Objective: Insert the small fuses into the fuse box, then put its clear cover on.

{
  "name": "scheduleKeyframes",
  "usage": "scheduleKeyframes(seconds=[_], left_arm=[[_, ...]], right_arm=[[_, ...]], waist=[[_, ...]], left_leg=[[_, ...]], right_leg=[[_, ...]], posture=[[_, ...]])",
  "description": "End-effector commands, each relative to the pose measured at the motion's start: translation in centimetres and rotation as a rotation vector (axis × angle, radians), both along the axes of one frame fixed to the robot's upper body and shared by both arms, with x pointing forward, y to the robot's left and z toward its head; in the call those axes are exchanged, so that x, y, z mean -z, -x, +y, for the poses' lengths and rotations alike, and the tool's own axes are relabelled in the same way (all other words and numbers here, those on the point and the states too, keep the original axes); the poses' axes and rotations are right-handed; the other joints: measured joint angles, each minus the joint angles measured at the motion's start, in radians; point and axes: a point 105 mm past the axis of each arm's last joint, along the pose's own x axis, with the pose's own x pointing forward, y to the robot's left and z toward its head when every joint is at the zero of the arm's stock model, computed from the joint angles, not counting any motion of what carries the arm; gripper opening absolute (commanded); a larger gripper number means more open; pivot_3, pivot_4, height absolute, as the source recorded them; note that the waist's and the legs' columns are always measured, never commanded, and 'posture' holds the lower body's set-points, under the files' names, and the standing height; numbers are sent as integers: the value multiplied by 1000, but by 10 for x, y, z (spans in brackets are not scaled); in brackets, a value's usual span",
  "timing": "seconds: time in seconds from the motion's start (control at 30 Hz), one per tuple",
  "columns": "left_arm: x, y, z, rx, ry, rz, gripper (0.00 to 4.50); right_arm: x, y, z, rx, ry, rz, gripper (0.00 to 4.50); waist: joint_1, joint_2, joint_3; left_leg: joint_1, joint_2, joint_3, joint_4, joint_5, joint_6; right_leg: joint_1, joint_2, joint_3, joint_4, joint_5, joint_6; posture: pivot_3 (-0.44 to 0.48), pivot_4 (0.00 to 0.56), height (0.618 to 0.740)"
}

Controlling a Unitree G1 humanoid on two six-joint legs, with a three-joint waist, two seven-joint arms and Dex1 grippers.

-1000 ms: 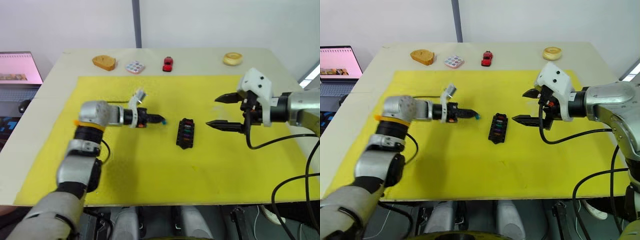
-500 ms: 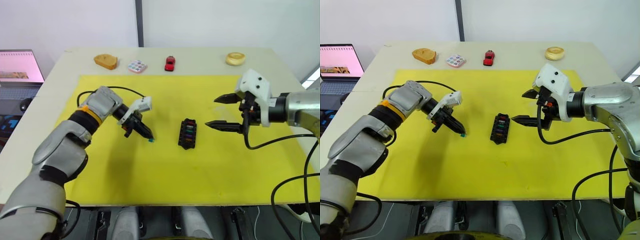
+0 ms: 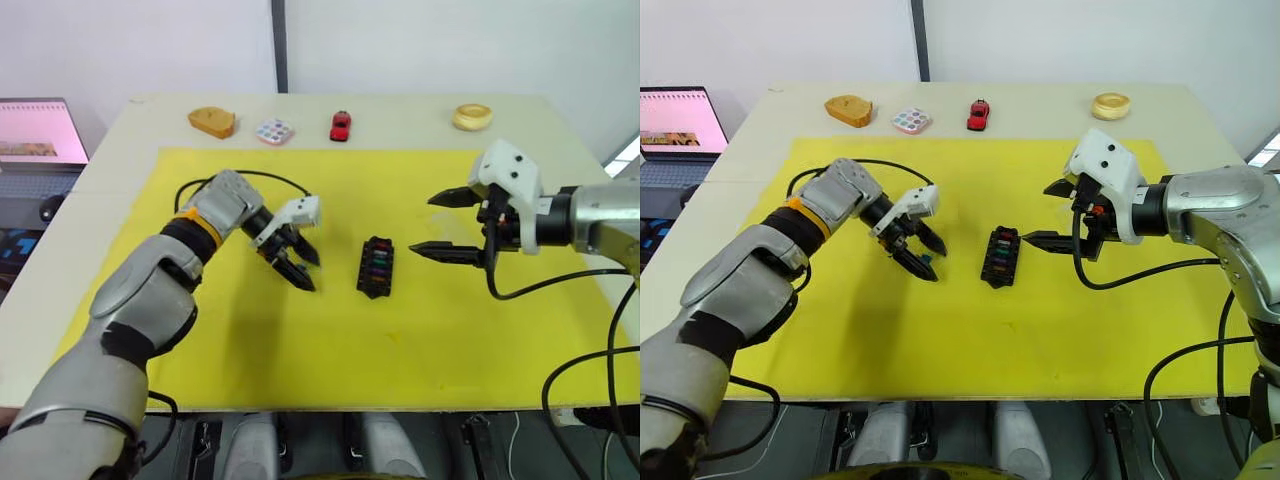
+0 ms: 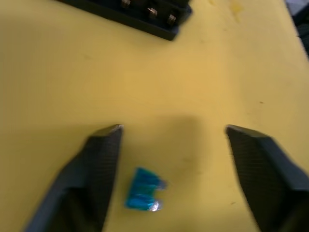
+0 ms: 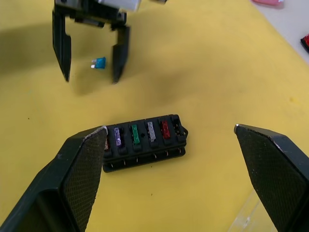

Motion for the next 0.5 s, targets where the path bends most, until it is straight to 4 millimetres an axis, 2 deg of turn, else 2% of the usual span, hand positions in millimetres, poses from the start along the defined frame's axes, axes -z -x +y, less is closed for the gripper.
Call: scheduleKeyframes(seconds=[0.03,0.23,0.4,0.5], left_arm=[[-27,-8,1,-20,74,-71,4443],[-51,-10,20,-115,206,-66,4443],[-49,2,45,-190,246,-1,4443],[-45,4,61,-330,303,95,4443]], right_arm=[[-7,4,4,-26,-1,-34,4500],[-6,3,6,-41,-4,-29,4500],[-6,2,7,-52,-3,-31,4500],[-9,6,9,-77,1,-43,4500]], waist=[[0,0,0],[-4,0,0],[-3,1,0],[-3,1,0]], left_leg=[[-1,0,0,0,0,0],[-6,1,0,0,0,0],[-6,1,0,1,1,-1],[-6,1,0,1,1,-1]], right_leg=[[-2,0,0,0,0,0],[-6,1,0,1,0,0],[-6,1,-1,2,0,0],[-6,1,-1,2,0,0]], posture=[[0,150,740],[0,150,740],[0,150,740],[0,150,740]])
